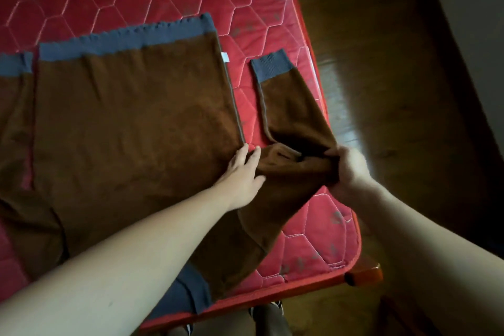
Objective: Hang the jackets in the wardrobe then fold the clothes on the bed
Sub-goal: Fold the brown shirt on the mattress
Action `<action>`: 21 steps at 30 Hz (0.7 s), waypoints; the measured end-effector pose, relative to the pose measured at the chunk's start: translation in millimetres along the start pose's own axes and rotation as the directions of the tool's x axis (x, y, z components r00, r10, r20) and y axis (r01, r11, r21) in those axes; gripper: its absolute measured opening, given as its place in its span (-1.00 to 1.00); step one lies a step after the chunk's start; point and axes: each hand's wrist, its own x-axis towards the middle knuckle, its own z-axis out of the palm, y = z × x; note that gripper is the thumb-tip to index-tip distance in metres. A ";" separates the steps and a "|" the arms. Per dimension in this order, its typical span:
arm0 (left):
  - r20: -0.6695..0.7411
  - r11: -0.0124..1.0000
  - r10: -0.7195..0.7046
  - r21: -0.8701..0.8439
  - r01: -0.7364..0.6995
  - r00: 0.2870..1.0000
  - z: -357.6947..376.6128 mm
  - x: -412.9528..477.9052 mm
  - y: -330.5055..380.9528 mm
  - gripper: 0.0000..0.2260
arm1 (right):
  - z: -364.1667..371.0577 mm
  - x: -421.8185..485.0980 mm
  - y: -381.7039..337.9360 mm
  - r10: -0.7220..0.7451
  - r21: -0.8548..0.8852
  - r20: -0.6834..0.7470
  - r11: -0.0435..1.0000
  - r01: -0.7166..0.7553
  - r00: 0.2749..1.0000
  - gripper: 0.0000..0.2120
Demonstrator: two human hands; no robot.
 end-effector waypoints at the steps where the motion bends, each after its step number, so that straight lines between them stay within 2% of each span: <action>1: 0.006 1.000 -0.006 -0.005 0.006 1.000 1.6 2.5 5.7 -0.36 | -2.5 -4.7 1.7 0.058 0.011 0.062 0.998 -0.059 0.996 -0.81; 3: -0.022 1.000 -0.005 -0.017 0.005 1.000 5.7 5.0 11.6 -0.36 | 1.1 -14.3 2.7 0.086 -0.011 0.131 0.996 -0.085 0.988 -0.75; 5: -0.161 0.998 0.019 -0.064 -0.030 0.987 3.4 4.7 12.1 -0.38 | 18.7 -25.5 0.6 0.014 -0.012 0.202 1.000 -0.012 0.979 -0.75; 7: -0.326 0.956 -0.007 -0.280 -0.090 0.945 -6.2 0.0 10.2 -0.46 | 49.1 -39.3 -1.5 -0.143 -0.079 0.322 0.981 0.177 0.936 -0.74; 8: -0.359 0.862 -0.060 -0.489 -0.133 0.931 -11.9 -2.5 4.5 -0.52 | 68.2 -47.8 -1.5 -0.230 -0.137 0.392 0.943 0.303 0.891 -0.75; 9: -0.322 0.670 -0.119 -0.724 -0.164 0.939 -20.4 -5.5 -0.9 -0.57 | 88.2 -56.2 0.7 -0.324 -0.189 0.469 0.872 0.452 0.821 -0.74; 10: -0.230 0.428 -0.151 -0.892 -0.146 0.961 -28.6 -9.5 -9.1 -0.60 | 109.9 -65.0 5.7 -0.403 -0.244 0.562 0.754 0.610 0.722 -0.70; 11: -0.121 0.211 -0.148 -0.973 -0.089 0.982 -36.7 -14.3 -21.0 -0.59 | 131.8 -75.1 13.2 -0.420 -0.314 0.667 0.592 0.742 0.616 -0.61; 12: -0.041 0.117 -0.182 -0.993 -0.020 0.983 -46.4 -21.0 -34.4 -0.59 | 152.5 -86.2 22.7 -0.373 -0.392 0.755 0.401 0.828 0.539 -0.49; 13: 0.012 0.093 -0.269 -0.995 0.039 0.963 -54.8 -26.2 -51.1 -0.59 | 169.9 -94.7 35.3 -0.283 -0.455 0.815 0.225 0.861 0.505 -0.37; 14: 0.041 0.048 -0.391 -0.997 0.065 0.919 -60.6 -30.4 -72.1 -0.60 | 183.9 -102.1 49.2 -0.169 -0.490 0.850 0.094 0.867 0.499 -0.28; 15: 0.058 -0.002 -0.484 -0.998 0.066 0.873 -65.6 -37.3 -92.6 -0.60 | 194.0 -105.8 65.0 -0.048 -0.504 0.863 0.002 0.864 0.504 -0.22; 17: 0.096 -0.125 -0.526 -0.992 0.035 0.845 -73.7 -52.7 -127.2 -0.52 | 201.4 -106.5 93.4 0.145 -0.518 0.836 -0.107 0.848 0.529 -0.23; 18: 0.109 -0.174 -0.528 -0.985 0.019 0.842 -75.2 -56.5 -141.3 -0.48 | 199.2 -102.5 102.9 0.186 -0.529 0.814 -0.156 0.834 0.550 -0.30; 19: 0.113 -0.178 -0.543 -0.984 0.018 0.832 -76.0 -59.0 -153.7 -0.45 | 193.4 -97.4 107.5 0.176 -0.536 0.803 -0.203 0.820 0.569 -0.39; 21: 0.085 -0.120 -0.590 -0.993 0.017 0.803 -75.4 -59.8 -173.5 -0.45 | 177.7 -81.2 110.6 0.006 -0.558 0.810 -0.297 0.775 0.586 -0.56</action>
